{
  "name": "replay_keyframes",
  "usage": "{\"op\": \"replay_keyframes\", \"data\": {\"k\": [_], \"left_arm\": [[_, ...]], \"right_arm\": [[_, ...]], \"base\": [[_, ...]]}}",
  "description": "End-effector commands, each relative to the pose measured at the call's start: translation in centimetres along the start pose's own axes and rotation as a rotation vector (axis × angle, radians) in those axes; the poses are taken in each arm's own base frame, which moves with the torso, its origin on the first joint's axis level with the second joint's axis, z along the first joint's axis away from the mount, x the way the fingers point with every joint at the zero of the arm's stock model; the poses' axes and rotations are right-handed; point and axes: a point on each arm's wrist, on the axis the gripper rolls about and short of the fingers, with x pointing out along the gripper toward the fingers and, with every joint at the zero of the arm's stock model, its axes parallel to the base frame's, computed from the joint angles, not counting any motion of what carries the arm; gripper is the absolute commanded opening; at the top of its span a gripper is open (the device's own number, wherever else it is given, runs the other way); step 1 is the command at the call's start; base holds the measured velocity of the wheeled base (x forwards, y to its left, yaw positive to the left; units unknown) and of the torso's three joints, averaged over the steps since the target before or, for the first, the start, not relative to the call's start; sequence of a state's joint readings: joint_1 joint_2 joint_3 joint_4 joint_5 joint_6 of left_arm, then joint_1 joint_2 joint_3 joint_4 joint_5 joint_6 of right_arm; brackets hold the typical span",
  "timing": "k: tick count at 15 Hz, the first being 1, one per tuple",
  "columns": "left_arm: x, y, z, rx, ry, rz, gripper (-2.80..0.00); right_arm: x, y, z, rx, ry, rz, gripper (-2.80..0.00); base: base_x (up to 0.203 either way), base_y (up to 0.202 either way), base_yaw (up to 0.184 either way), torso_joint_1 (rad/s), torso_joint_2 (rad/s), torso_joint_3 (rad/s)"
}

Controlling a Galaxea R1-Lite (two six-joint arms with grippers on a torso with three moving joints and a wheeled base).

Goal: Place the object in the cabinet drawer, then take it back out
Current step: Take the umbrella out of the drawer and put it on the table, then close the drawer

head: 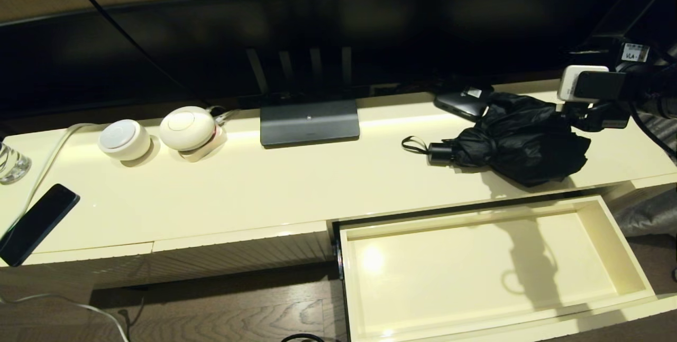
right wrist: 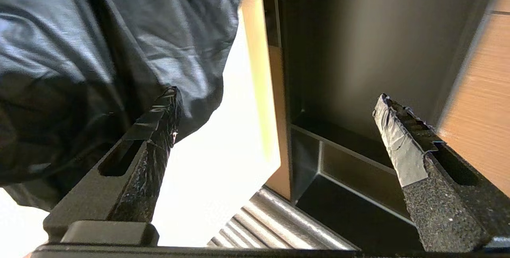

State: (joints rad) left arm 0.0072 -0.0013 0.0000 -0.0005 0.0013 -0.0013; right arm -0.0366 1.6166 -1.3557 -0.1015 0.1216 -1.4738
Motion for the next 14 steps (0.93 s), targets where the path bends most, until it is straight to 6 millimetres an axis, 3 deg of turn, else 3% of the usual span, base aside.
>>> {"op": "replay_keyframes", "data": {"k": [1,4,7,8,14], "left_arm": [[0.0,0.0,-0.1,0.0,0.003,0.001,-2.8],[0.0,0.0,-0.1,0.0,0.003,0.001,-2.8],[0.0,0.0,-0.1,0.0,0.004,0.001,-2.8],[0.0,0.0,-0.1,0.0,0.003,0.001,-2.8],[0.0,0.0,-0.1,0.0,0.003,0.001,-2.8]], "right_arm": [[-1.0,-0.5,0.3,-0.013,-0.006,-0.022,0.0],[-3.3,-0.6,0.5,-0.009,0.0,-0.024,0.0],[-5.6,0.6,0.8,-0.005,0.001,0.051,0.0],[-7.2,1.1,1.0,-0.008,0.0,0.069,-2.8],[-13.9,7.1,3.3,-0.012,-0.115,0.288,-2.8]], "base": [[0.0,0.0,0.0,0.0,0.0,0.0],[0.0,0.0,0.0,0.0,0.0,0.0],[0.0,0.0,0.0,0.0,0.0,0.0],[0.0,0.0,0.0,0.0,0.0,0.0],[0.0,0.0,0.0,0.0,0.0,0.0]]}}
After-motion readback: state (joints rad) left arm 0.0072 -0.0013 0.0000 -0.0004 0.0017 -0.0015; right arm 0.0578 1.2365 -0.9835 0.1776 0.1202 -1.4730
